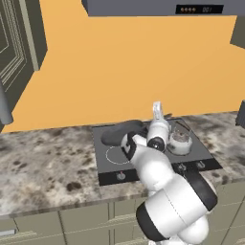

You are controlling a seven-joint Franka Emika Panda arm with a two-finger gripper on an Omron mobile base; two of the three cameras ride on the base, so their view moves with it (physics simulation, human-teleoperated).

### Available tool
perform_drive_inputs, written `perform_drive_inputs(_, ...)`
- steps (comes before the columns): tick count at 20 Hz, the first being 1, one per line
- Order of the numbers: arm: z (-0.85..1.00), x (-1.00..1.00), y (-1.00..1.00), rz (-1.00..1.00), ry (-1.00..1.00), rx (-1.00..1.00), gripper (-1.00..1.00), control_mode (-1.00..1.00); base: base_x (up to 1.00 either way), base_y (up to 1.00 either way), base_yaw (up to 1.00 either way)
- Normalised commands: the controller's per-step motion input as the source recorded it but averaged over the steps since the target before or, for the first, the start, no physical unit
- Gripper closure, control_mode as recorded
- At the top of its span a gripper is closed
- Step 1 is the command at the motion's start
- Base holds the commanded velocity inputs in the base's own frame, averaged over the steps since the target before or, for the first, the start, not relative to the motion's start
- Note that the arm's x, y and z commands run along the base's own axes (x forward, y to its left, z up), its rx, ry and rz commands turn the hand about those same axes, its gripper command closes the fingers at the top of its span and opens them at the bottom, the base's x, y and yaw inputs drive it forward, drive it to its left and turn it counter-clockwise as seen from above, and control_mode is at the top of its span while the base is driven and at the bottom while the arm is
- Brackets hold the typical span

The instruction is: Pick the pan from the cabinet and place it on the stove. Then turn on the stove burner for the pan.

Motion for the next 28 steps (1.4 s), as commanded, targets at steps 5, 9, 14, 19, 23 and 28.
perform_drive_inputs(5, -0.32, 0.36, 0.00, -0.03, 0.00, 0.00, 1.00, -1.00, 0.00, 0.00, 0.00)
perform_drive_inputs(9, -0.29, 0.35, 0.00, 0.00, 0.00, 0.00, 1.00, -1.00, 0.00, 0.00, 0.00)
perform_drive_inputs(14, -0.37, 0.29, 0.00, 0.00, 0.00, 0.00, 1.00, -1.00, 0.00, 0.00, 0.00)
perform_drive_inputs(19, -0.43, 0.29, 0.00, 0.00, 0.00, 0.00, 1.00, -1.00, 0.00, 0.00, 0.00)
perform_drive_inputs(23, -0.46, 0.27, 0.00, 0.00, 0.00, 0.00, 1.00, -1.00, 0.00, 0.00, 0.00)
perform_drive_inputs(28, -0.49, 0.20, -0.01, 0.00, -0.02, 0.00, 1.00, -1.00, 0.00, 0.00, 0.00)
